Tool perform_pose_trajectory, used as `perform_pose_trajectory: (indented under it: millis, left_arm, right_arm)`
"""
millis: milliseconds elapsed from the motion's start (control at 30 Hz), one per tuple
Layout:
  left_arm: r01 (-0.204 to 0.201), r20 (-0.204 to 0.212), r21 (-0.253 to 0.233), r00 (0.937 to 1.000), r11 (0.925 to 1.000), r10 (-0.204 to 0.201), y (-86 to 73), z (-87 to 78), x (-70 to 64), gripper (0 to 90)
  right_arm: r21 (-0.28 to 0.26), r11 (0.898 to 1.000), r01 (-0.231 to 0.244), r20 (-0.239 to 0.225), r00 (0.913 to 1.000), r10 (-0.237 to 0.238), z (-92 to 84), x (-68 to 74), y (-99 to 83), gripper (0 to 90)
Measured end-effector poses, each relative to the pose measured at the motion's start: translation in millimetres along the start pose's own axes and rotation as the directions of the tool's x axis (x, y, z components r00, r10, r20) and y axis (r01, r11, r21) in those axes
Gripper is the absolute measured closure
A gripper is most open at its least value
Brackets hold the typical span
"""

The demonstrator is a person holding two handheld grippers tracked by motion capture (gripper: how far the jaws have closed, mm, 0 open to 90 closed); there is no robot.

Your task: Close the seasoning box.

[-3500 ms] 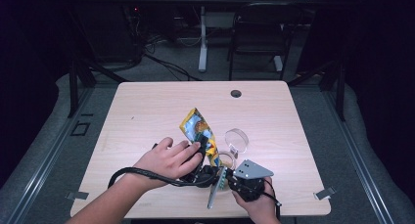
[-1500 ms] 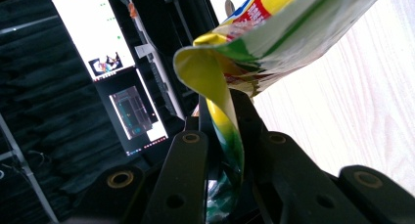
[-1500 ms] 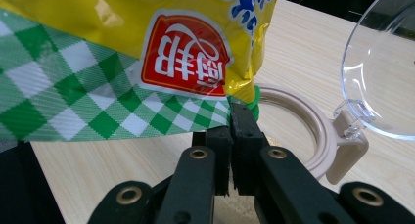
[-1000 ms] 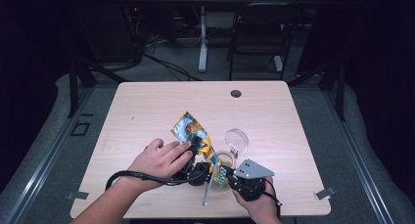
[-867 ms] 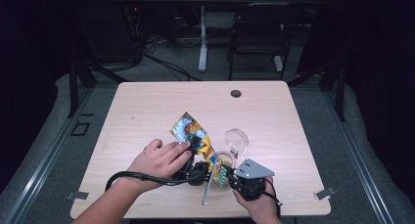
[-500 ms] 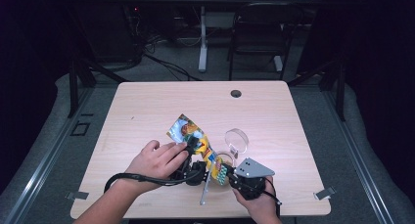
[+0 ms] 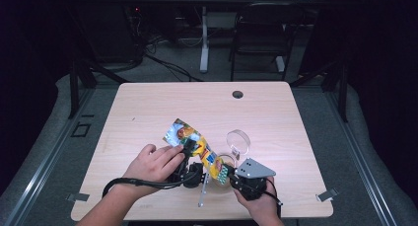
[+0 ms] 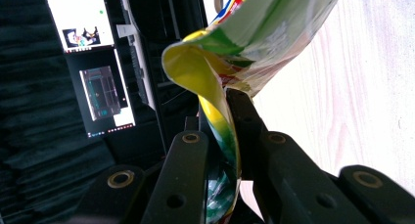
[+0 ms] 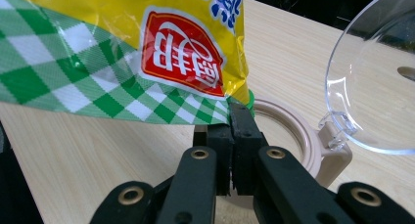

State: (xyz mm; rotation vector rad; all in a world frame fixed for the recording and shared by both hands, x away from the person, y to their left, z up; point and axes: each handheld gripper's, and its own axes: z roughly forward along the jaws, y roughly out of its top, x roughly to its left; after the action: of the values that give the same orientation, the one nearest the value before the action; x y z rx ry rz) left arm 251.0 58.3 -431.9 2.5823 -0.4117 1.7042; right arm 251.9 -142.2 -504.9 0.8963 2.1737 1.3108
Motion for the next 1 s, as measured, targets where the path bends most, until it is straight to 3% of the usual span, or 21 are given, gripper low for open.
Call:
perform_pose_trajectory:
  millis: [367, 567, 833, 1000]
  left_arm:
    - [0.052, 0.025, -0.008, 0.9983, 0.9986, -0.052, -6.2, 2.0, -2.7, 86.5]
    - [0.108, 0.046, -0.017, 0.9932, 0.9940, -0.107, -9.9, 4.8, -7.5, 86.5]
    - [0.148, 0.063, -0.019, 0.9872, 0.9888, -0.146, -13.6, 7.0, -12.8, 86.5]
    - [0.189, 0.072, -0.030, 0.9799, 0.9816, -0.186, -16.6, 9.3, -18.9, 86.5]
  right_arm:
    - [-0.013, 1.000, 0.000, 0.006, 1.0000, 0.000, 0.2, 0.1, 1.3, 88.9]
    - [-0.012, 1.000, 0.000, 0.014, 0.9999, 0.000, 0.5, -0.2, 1.1, 88.8]
    - [-0.013, 1.000, -0.001, 0.019, 0.9998, 0.001, 0.9, -0.6, 1.5, 88.8]
    - [-0.013, 1.000, -0.001, 0.019, 0.9998, 0.001, 1.5, -0.8, 1.4, 88.7]
